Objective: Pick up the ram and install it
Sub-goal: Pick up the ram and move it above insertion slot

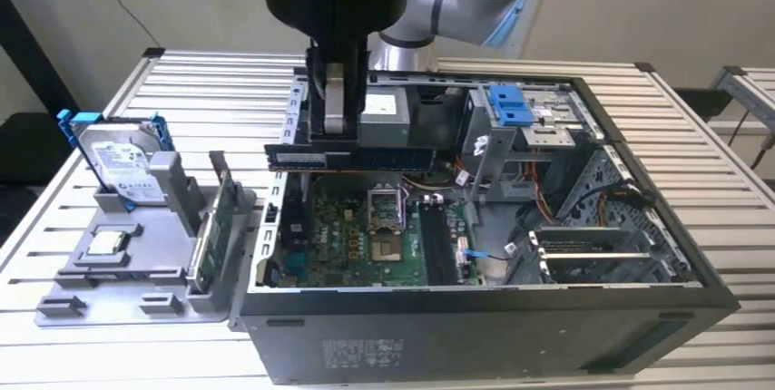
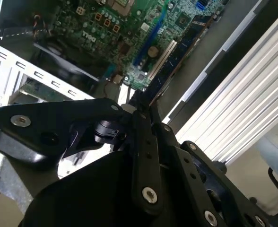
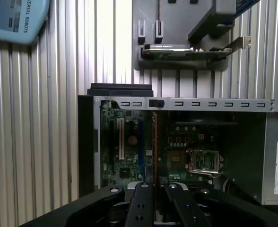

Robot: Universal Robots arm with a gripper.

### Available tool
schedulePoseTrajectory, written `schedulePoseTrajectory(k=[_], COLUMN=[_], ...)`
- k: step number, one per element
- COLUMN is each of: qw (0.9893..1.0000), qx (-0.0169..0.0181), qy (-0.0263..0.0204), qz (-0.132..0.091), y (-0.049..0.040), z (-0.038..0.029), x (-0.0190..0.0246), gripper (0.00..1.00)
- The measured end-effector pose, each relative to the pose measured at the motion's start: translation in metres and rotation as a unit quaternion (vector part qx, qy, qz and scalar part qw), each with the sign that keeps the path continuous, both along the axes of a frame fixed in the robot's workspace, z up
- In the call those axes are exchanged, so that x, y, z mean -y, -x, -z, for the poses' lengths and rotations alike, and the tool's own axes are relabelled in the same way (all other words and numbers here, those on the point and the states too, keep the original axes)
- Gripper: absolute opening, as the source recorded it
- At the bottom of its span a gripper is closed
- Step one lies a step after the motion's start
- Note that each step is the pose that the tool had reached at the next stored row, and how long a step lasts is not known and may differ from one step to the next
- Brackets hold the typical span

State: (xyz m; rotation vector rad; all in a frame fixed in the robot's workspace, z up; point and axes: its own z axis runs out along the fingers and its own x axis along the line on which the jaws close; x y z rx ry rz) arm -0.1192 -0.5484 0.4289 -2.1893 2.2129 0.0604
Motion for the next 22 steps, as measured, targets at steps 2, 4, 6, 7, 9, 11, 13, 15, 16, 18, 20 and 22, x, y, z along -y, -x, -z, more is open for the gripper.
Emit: schedulePoseTrajectory(k=[2, 4, 6, 7, 9, 11, 13, 15, 16, 18, 20, 22], qw=[1.0, 1.0, 1.0, 1.0, 1.0, 1.0, 1.0, 1.0, 1.0, 1.0, 1.0, 1.0], qx=[-0.0001, -0.0002, -0.0003, -0.0004, -0.0005, -0.0005, -0.0007, -0.0007, -0.0008, -0.0009, -0.001, -0.001], qy=[0.0, -0.0001, 0.0, 0.0, 0.0, 0.0, 0.0, 0.0, -0.0001, 0.0, 0.0, -0.0001], qz=[0.0, 0.0, 0.0, 0.0, 0.0, 0.0, 0.0, 0.0, 0.0, 0.0, 0.0, 0.0], y=[-0.0063, -0.0123, -0.0183, -0.0213, -0.0276, -0.0334, -0.0395, -0.0458, -0.0488, -0.0545, -0.0604, -0.0661], z=[0.0, 0.0001, 0.0, 0.0, 0.0, 0.0, 0.0, 0.0, 0.0001, 0.0, 0.0, 0.0001], x=[0.0, 0.0, 0.0, 0.0, 0.0, 0.0, 0.0, 0.0, 0.0, 0.0, 0.0, 0.0], gripper=[0.14, 0.14, 0.14, 0.14, 0.14, 0.14, 0.14, 0.14, 0.14, 0.14, 0.14, 0.14])
